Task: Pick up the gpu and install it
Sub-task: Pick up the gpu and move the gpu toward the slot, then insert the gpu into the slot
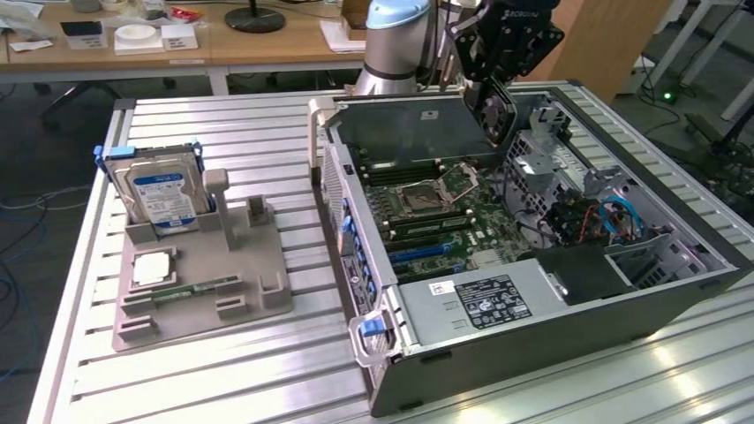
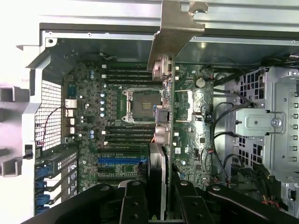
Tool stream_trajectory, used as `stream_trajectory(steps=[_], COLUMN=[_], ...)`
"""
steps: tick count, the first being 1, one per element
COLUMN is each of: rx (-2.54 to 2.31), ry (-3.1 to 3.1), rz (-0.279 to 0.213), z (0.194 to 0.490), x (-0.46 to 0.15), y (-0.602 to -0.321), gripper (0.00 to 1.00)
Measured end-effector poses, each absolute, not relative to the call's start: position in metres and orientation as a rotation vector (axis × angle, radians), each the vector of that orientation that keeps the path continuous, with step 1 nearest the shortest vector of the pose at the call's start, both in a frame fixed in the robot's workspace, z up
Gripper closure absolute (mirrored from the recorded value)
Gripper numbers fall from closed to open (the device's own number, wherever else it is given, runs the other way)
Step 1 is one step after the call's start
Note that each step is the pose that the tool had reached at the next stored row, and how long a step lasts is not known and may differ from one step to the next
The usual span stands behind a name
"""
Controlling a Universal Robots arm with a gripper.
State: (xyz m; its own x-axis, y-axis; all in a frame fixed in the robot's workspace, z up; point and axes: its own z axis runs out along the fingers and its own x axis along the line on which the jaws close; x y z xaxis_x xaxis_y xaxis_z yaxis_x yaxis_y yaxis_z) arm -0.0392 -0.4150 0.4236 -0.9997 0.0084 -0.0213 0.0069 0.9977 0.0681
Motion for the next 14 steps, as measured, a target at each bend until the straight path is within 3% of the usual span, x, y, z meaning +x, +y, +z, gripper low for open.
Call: stream_trajectory(steps=[14], rx=[-0.118], ry=[3.119], rz=[0.108], z=[0.4236], x=[-0.0392], y=[-0.415], gripper=[0.73])
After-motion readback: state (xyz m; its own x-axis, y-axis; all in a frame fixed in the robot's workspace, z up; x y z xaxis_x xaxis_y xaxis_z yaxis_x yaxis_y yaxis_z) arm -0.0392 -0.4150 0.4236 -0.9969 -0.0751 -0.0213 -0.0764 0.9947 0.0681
